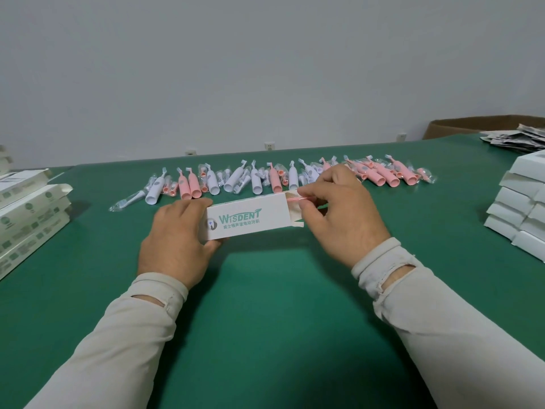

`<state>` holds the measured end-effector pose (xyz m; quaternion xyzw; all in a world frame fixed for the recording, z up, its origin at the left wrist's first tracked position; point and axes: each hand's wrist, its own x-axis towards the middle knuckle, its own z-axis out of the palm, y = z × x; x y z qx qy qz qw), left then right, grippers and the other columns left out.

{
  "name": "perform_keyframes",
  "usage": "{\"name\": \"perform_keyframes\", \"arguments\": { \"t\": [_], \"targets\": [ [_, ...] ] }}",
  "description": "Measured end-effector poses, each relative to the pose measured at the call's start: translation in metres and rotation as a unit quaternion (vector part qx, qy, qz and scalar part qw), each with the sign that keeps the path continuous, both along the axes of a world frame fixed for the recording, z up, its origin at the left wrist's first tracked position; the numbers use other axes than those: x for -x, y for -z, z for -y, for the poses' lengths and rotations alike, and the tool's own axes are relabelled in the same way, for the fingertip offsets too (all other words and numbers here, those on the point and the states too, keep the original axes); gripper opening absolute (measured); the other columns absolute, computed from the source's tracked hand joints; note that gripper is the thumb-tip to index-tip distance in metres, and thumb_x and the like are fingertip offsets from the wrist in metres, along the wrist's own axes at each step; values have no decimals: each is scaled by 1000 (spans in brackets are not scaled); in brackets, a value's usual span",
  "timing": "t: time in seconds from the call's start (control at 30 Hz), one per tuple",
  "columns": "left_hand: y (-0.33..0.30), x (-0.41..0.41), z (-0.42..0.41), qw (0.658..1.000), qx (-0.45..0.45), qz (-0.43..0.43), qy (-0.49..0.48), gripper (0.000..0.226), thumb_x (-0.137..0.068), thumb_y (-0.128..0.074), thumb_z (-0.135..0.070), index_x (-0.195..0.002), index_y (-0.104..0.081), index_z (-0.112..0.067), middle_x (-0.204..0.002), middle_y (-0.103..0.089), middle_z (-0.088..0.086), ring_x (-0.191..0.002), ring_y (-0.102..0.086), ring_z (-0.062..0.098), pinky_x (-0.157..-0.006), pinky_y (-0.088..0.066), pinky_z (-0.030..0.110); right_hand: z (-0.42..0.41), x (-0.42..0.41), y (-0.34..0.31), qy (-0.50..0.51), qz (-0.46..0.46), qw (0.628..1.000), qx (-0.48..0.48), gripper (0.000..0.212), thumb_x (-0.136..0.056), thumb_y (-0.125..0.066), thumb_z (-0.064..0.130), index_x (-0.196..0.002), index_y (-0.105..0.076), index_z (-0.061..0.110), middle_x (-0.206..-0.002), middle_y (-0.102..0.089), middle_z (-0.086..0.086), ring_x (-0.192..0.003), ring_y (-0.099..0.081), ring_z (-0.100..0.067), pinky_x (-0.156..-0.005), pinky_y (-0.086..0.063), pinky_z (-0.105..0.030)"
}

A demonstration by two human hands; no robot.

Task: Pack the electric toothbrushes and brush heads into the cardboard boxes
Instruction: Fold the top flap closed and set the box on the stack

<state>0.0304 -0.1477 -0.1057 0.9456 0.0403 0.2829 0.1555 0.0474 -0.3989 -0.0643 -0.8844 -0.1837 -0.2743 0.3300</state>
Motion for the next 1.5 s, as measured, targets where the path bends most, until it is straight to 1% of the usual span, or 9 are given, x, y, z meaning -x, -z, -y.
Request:
{"name": "perform_keyframes", "arguments": {
  "t": [0.2, 0.37, 0.43, 0.53, 0.67, 0.87, 1.07, 1.3, 1.5],
  "targets": [
    [0, 1, 2, 1000, 4, -14, 3, 62, -79, -79, -39, -134, -51, -32, -132, -54, -6, -127, -38, 24, -83, -47, 48, -15, 1, 11, -3, -78, 971, -227, 16, -84, -75, 20, -77, -62, 26, -68, -64, 14, -55, -56, 0, -59, -50, -17],
    [2, 1, 5, 999, 15, -23, 20, 58, -79, -79, -37, -131, -52, -34, -130, -54, -9, -126, -38, 21, -87, -46, 48, -15, 0, 9, -210, -266, 910, -240, 21, -84, -45, -4, -91, -49, 16, -45, -53, 7, -38, -52, -14, -43, -37, -20],
    [3, 1, 4, 999, 21, -30, 20, 56, -79, -78, -39, -128, -52, -36, -129, -55, -10, -124, -39, 21, -87, -47, 48, -5, -5, 6, -237, -315, 882, -258, 18, -77, -46, 3, -91, -51, 14, -48, -59, 3, -36, -53, -14, -38, -32, -18],
    [2, 0, 1, 999, 35, -38, 4, 53, -79, -76, -43, -127, -53, -37, -125, -56, -9, -121, -41, 22, -83, -46, 45, 20, -23, 3, -92, -236, 919, -304, 9, -84, -53, 8, -86, -58, 16, -75, -75, 0, -39, -53, -12, -41, -36, -21],
    [3, -1, -2, 998, 40, -51, -15, 51, -80, -76, -43, -125, -54, -34, -122, -56, -5, -119, -42, 25, -81, -45, 44, 58, -45, 13, 136, -185, 969, -93, 10, -89, -59, 16, -82, -63, 22, -84, -69, 5, -75, -63, -15, -68, -45, -24],
    [2, -1, -2, 998, 46, -47, -13, 48, -80, -77, -43, -121, -55, -33, -118, -58, -4, -116, -44, 26, -82, -47, 45, 39, -39, 23, 115, -297, 940, 121, 22, -86, -69, 43, -82, -72, 22, -85, -70, 3, -84, -64, -21, -77, -50, -29],
    [1, -1, -2, 997, 45, -55, -12, 48, -80, -76, -44, -121, -54, -33, -117, -57, -5, -116, -44, 25, -81, -48, 44, 30, -30, 13, 90, -288, 929, 212, 7, -83, -66, 21, -82, -60, 20, -84, -63, 0, -83, -60, -23, -70, -45, -29],
    [1, -1, -2, 998, 45, -51, -11, 49, -80, -77, -44, -123, -56, -33, -118, -58, -6, -115, -46, 25, -80, -48, 43, 34, -27, 19, -23, -273, 948, 165, 74, -83, -62, 12, -146, -33, 37, -89, -62, -2, -81, -60, -20, -80, -51, -36],
    [1, -1, -2, 997, 41, -56, -18, 48, -80, -76, -46, -122, -54, -36, -117, -57, -8, -114, -45, 23, -75, -43, 39, 23, -27, 15, -68, -155, 976, -135, 23, -93, -61, 17, -101, -55, 37, -65, -61, 2, -57, -63, -13, -59, -47, -24]
  ]
}}
